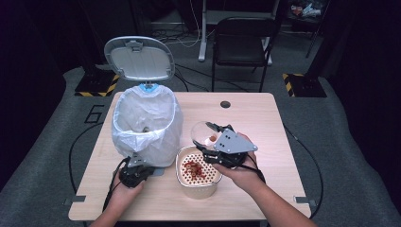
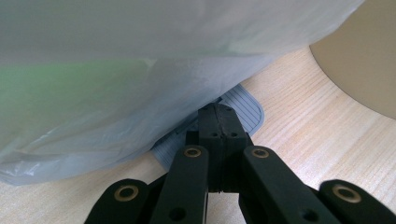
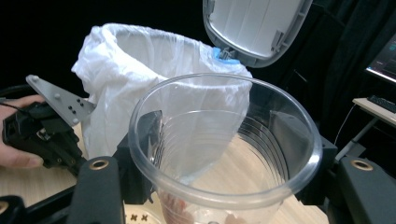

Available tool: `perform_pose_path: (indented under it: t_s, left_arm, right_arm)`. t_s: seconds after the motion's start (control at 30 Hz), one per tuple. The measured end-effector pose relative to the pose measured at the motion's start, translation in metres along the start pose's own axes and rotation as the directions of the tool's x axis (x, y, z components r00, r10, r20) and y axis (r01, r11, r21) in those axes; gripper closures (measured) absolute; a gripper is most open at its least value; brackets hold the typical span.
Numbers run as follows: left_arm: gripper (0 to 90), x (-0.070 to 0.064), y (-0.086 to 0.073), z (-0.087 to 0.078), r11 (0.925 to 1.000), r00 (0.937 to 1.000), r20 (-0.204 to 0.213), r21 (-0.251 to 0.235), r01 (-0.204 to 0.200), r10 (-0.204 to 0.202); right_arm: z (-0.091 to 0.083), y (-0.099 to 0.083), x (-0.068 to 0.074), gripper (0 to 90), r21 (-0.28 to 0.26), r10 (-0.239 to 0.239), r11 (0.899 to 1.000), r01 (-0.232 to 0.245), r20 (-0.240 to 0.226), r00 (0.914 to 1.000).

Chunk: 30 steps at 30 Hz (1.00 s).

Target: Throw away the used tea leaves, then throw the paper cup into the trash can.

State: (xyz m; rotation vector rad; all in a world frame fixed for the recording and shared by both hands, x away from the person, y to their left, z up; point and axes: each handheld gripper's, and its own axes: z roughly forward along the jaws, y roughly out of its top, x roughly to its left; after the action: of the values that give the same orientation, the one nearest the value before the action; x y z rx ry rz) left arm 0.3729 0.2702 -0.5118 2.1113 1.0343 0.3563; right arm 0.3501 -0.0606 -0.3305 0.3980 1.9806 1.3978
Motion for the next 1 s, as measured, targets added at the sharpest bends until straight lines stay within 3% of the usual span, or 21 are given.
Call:
perform_pose_path:
  t_s: [0.2, 0.3, 0.5, 1.0]
  left_arm:
    - [90.0, -0.001, 0.0, 0.0, 1.0, 1.0, -0.002, 0.005, -0.001, 0.001]
    - [90.0, 0.0, 0.0, 0.0, 1.0, 1.0, 0.0, 0.007, 0.0, 0.0]
    - [90.0, 0.0, 0.0, 0.0, 1.0, 1.0, 0.001, 0.004, 0.002, -0.002]
    - [90.0, 0.0, 0.0, 0.0, 1.0, 1.0, 0.003, -0.001, 0.005, -0.005]
  right_arm:
    - [0.005, 0.01, -0.006, 36.1, 0.0, 0.01, 1.0, -0.01, -0.018, 0.9998]
    - [0.012, 0.016, -0.011, 36.1, -0.006, 0.044, 0.999, -0.044, -0.04, 0.9982]
    - [0.026, 0.023, -0.019, 36.1, -0.01, 0.065, 0.998, -0.066, -0.051, 0.9965]
    - [0.053, 0.035, -0.036, 36.0, -0.016, 0.14, 0.99, -0.142, -0.096, 0.9854]
